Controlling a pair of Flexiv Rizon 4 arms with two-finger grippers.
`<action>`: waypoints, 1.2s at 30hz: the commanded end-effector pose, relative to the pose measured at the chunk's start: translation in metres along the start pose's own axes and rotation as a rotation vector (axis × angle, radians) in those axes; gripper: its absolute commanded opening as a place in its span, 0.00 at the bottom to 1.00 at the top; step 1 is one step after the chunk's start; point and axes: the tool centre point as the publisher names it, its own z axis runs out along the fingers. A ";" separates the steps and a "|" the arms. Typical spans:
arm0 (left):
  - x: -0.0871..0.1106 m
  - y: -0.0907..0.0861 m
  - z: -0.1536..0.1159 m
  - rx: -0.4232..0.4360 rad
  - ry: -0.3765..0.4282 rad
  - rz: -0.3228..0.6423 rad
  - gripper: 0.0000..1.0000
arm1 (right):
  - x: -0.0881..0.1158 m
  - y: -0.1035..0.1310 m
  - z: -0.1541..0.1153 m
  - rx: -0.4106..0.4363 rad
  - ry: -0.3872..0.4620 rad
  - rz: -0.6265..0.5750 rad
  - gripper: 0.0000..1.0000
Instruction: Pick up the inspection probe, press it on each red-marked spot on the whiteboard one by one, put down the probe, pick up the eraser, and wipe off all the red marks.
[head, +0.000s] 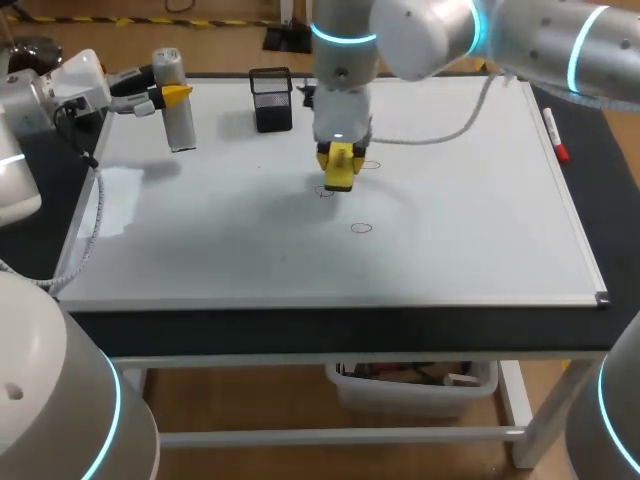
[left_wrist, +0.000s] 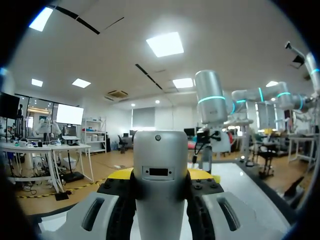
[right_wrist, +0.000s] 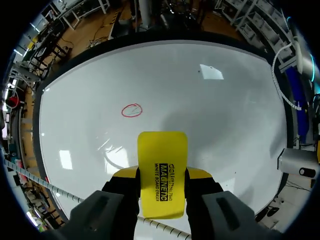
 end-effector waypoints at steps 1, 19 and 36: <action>0.000 0.000 0.001 0.003 -0.001 0.002 0.00 | -0.023 -0.001 0.010 -0.008 0.045 -0.017 0.00; 0.000 0.000 0.001 0.003 -0.001 0.002 0.00 | -0.041 0.014 0.034 -0.016 -0.001 -0.049 0.00; 0.000 0.000 0.001 0.003 -0.001 0.002 0.00 | -0.040 0.012 0.044 -0.024 -0.017 -0.075 0.00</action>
